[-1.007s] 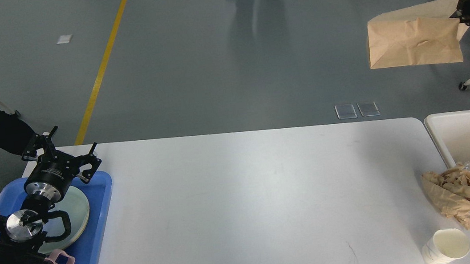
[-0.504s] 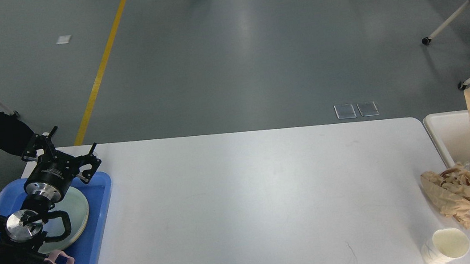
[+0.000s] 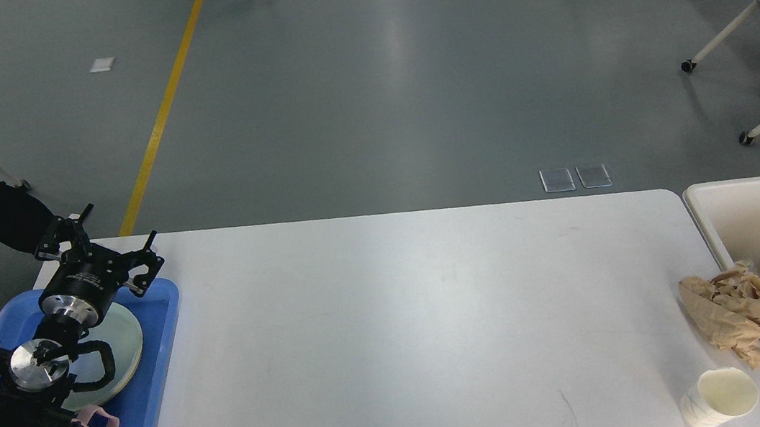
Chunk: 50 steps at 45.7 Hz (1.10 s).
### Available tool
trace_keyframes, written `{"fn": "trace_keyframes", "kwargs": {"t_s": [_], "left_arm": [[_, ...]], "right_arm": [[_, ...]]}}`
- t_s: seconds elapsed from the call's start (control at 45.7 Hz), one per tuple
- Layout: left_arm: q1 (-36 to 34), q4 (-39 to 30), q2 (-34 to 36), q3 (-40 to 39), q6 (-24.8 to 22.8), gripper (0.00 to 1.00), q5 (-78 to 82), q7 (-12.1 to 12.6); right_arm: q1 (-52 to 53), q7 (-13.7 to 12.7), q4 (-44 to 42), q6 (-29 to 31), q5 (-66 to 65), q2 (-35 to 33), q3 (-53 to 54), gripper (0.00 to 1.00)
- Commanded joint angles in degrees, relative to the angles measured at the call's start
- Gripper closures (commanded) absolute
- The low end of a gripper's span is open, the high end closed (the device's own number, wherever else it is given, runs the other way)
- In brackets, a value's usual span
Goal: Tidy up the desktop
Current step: 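Return the right gripper and lower it onto the crumpled brown paper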
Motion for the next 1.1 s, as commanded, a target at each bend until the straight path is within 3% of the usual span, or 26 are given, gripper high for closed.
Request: {"fn": "trace_keyframes", "kwargs": {"t_s": [0.0, 0.329, 0.657, 0.745, 0.788, 1.073], "left_arm": [[0.0, 0.0, 0.0, 0.0, 0.0, 0.03, 0.0, 0.0], [0.0, 0.0, 0.0, 0.0, 0.0, 0.03, 0.0, 0.0], [0.0, 0.0, 0.0, 0.0, 0.0, 0.03, 0.0, 0.0], [0.0, 0.0, 0.0, 0.0, 0.0, 0.03, 0.0, 0.0], [0.0, 0.0, 0.0, 0.0, 0.0, 0.03, 0.0, 0.0], [0.0, 0.0, 0.0, 0.0, 0.0, 0.03, 0.0, 0.0]], "right_arm": [[5.2, -0.1, 2.8, 1.3, 0.0, 1.9, -0.3, 0.00], [22.3, -0.2, 11.1, 13.5, 0.0, 9.0, -5.9, 0.00], [34.6, -0.2, 12.3, 23.3, 0.2, 27.4, -17.5, 0.00], [37.7, -0.2, 12.8, 28.4, 0.2, 31.6, -19.6, 0.00], [40.5, -0.2, 14.0, 33.7, 0.3, 33.5, -19.6, 0.00], [49.8, -0.2, 15.9, 42.6, 0.3, 36.8, -19.5, 0.00]]}}
